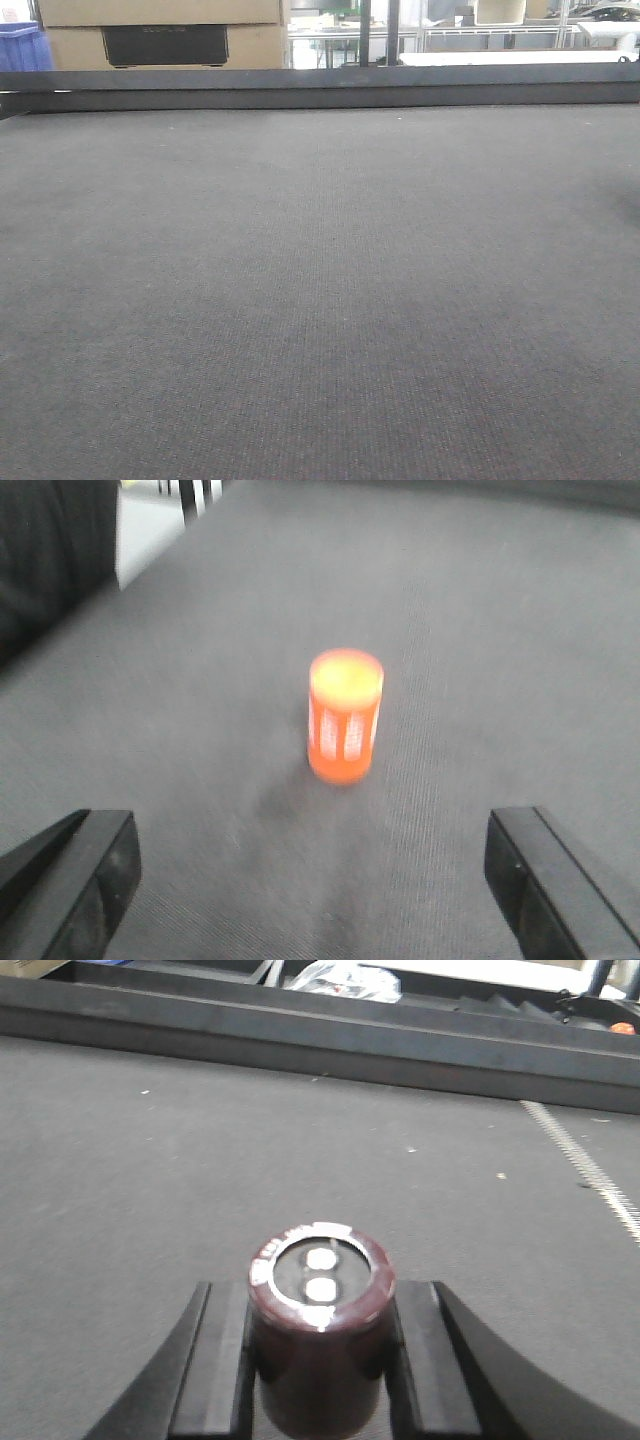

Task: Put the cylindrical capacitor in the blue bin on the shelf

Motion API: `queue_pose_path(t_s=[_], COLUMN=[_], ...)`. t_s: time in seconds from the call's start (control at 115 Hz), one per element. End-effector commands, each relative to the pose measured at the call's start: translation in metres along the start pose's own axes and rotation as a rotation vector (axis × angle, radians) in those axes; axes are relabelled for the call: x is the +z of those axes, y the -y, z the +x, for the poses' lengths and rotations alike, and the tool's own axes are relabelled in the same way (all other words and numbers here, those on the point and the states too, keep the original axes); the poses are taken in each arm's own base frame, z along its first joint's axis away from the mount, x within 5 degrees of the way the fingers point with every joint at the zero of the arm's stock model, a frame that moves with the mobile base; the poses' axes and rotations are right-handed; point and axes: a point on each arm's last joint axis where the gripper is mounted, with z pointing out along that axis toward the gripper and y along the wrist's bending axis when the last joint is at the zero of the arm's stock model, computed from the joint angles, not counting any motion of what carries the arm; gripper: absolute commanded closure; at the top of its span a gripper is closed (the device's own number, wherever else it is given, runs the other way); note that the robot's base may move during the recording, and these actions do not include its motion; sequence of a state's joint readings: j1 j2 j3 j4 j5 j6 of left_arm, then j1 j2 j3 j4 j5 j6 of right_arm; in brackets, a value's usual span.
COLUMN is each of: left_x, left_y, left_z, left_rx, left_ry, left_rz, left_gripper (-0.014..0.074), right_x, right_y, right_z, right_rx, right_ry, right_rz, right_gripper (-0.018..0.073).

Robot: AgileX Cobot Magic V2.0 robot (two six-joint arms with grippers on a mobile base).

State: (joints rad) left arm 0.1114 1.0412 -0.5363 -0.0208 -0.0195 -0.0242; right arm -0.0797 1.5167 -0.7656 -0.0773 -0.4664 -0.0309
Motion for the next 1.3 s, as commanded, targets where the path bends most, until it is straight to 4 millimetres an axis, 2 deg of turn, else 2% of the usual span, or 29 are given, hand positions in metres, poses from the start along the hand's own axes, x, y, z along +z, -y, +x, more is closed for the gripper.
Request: queue_pose_path(t_s=[0.0,0.174,0.365,0.67,0.887,1.044,1.174,1.244,1.287], left_x=[0.022,0.062,0.099,0.154,0.190,0.209,0.215,0.215,0.215], left_y=[0.005,0.021,0.024,0.028,0.017,0.010,0.008,0.008,0.008], left_z=[0.014,0.033,0.043,0.043,0.041,0.042,0.045,0.045,0.045], left_rx=[-0.031,-0.003,-0.021,-0.029,-0.054,-0.062,-0.064,-0.064,-0.064], left_ry=[0.068,0.112,0.134,0.104,0.096,0.094,0.068,0.068,0.068], left_rz=[0.018,0.072,0.058,0.046,0.003,-0.018,-0.022,-0.022,-0.022], left_gripper=[-0.0012,-0.0012,-0.0012,-0.0012,-0.0012,-0.0012,-0.0008,0.0029,0.0090], right_x=[-0.003,-0.003,-0.003,-0.003,-0.003,-0.003,-0.003,-0.003,-0.003], right_y=[-0.005,-0.011,-0.011,-0.011,-0.011,-0.011,-0.011,-0.011,-0.011], right_z=[-0.005,-0.003,-0.003,-0.003,-0.002,-0.002,-0.002,-0.002,-0.002], right_rx=[-0.011,-0.015,-0.015,-0.015,-0.015,-0.016,-0.016,-0.016,-0.016], right_ry=[0.012,-0.014,-0.014,-0.014,-0.020,-0.024,-0.024,-0.024,-0.024], right_rz=[-0.016,-0.035,-0.035,-0.035,-0.036,-0.036,-0.036,-0.036,-0.036], right_gripper=[0.0713,0.0713,0.0713,0.0713,0.0713,0.0713,0.0713,0.0713,0.0713])
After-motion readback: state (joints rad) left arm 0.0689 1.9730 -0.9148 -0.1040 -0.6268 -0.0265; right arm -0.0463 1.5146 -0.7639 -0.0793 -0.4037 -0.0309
